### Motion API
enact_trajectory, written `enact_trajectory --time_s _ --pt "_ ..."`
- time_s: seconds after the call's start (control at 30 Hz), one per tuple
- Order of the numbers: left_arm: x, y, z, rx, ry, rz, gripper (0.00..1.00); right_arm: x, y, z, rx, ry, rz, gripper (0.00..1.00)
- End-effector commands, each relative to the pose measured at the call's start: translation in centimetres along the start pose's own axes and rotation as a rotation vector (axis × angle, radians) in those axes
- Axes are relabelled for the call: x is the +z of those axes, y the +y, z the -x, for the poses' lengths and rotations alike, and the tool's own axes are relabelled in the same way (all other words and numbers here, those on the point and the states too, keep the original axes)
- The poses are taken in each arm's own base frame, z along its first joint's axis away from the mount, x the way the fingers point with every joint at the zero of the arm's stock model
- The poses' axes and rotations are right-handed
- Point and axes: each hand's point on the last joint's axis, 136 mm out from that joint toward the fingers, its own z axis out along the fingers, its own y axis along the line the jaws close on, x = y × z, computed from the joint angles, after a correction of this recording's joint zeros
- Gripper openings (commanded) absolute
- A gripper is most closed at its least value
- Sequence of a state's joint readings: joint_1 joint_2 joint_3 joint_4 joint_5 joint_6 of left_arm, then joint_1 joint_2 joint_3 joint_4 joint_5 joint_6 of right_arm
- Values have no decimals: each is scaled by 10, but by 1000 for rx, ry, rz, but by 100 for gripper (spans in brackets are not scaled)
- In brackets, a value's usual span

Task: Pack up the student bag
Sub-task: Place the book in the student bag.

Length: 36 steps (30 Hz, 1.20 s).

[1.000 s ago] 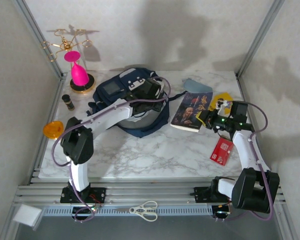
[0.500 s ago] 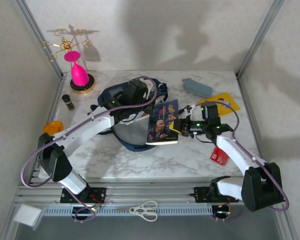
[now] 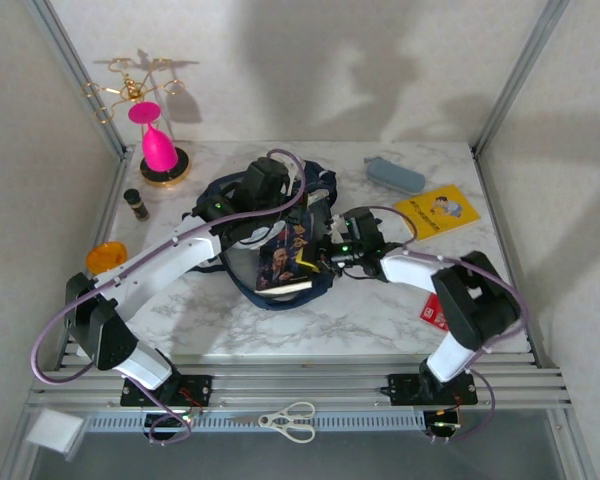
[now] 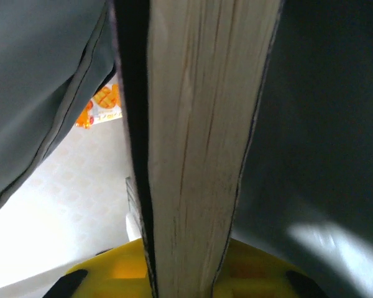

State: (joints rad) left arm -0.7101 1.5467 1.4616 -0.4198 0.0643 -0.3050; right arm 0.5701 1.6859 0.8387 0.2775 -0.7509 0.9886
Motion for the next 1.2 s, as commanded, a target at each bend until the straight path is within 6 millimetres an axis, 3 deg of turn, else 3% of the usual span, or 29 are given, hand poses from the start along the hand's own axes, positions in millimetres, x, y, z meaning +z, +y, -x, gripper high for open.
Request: enact_trajectory --time_s 0.0,0.1,0.17,0.23,0.3,0.43,0.63,0.83,0.93,1.17 --pt "-34 -32 48 -33 -183 -126 0 11 44 39 -133 -82 105 1" --pt "-34 -28 48 -41 -188 -106 0 28 35 58 -143 -92 59 11" --pt "-35 -26 50 -44 -195 -97 0 36 26 65 -140 -85 27 22" --pt "-33 -20 50 -56 -200 -64 0 39 20 66 -144 -76 10 41" --pt "-31 -17 50 -57 -197 -40 0 38 14 61 -139 -63 -15 51" --pt "-29 -15 52 -60 -201 -30 0 18 -8 46 -127 -86 -149 59" --pt "-21 -14 48 -59 -188 -23 0 -18 -28 19 -132 -128 -315 64" --pt "-16 -12 46 -71 -187 -15 0 -13 -27 -14 -158 -98 -385 60" --pt "-17 -13 47 -73 -190 -18 0 7 -11 -32 -198 -65 -362 57" --pt "-16 -15 50 -79 -194 -24 0 65 -6 -49 -225 25 -369 44"
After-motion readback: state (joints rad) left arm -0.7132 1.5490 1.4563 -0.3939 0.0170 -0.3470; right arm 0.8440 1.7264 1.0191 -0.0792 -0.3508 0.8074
